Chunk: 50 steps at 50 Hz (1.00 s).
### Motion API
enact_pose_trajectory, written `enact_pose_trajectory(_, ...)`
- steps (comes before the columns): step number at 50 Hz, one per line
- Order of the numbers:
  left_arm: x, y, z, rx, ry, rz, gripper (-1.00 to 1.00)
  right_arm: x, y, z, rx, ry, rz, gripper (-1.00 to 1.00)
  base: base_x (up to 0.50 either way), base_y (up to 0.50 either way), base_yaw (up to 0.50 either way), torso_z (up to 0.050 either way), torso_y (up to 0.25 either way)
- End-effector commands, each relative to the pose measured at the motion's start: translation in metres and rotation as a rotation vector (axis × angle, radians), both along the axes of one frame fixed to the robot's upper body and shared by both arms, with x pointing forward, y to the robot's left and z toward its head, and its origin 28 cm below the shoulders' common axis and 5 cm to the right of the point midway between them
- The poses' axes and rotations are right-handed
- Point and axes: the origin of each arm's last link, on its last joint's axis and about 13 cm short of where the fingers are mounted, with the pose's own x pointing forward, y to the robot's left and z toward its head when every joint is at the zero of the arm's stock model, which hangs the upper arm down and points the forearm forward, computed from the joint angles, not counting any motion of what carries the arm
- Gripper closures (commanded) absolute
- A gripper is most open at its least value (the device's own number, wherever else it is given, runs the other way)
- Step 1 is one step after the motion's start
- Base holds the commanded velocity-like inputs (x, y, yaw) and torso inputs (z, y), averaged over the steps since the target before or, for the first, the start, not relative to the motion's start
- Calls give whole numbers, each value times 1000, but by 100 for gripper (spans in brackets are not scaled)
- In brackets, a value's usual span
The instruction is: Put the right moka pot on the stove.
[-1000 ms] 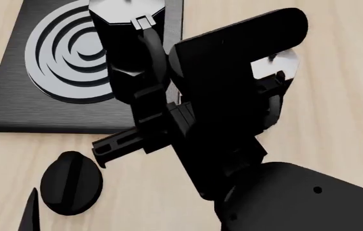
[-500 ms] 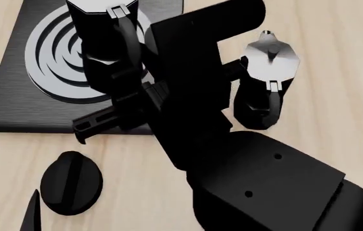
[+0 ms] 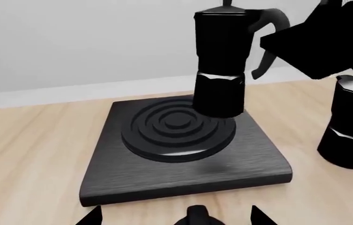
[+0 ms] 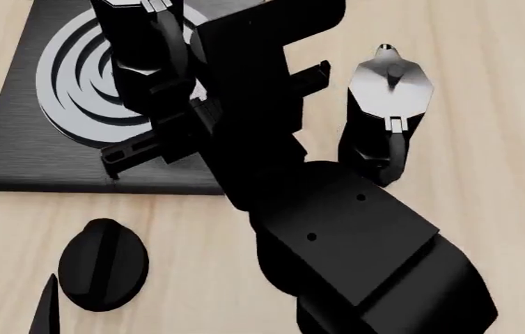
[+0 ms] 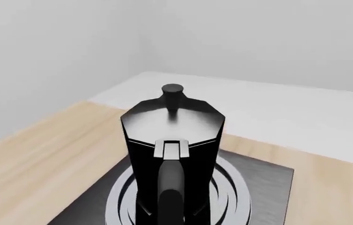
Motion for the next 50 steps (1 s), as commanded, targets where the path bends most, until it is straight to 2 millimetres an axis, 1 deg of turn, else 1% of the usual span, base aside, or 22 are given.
enact_pose_trajectory(1,-1,0,0,-3,-4,-5,-100,17,5,5,5,-54,5,100,0,0,0,0,10)
enact_pose_trajectory(12,-1,0,1,-2,-6,-9,-100,28,12,6,7,-56,10,100,0,0,0,0,1)
enact_pose_trajectory(34,-1,0,0,0,0,-12,-100,45,24,-4,22,-60,44,100,0,0,0,0,1)
enact_pose_trajectory(47,-1,-1,1,5,-2,-24,-100,51,30,-13,26,-61,84,100,0,0,0,0,1)
enact_pose_trajectory(50,-2,-1,1,5,-2,-29,-100,56,31,-14,31,-63,85,100,0,0,0,0,0)
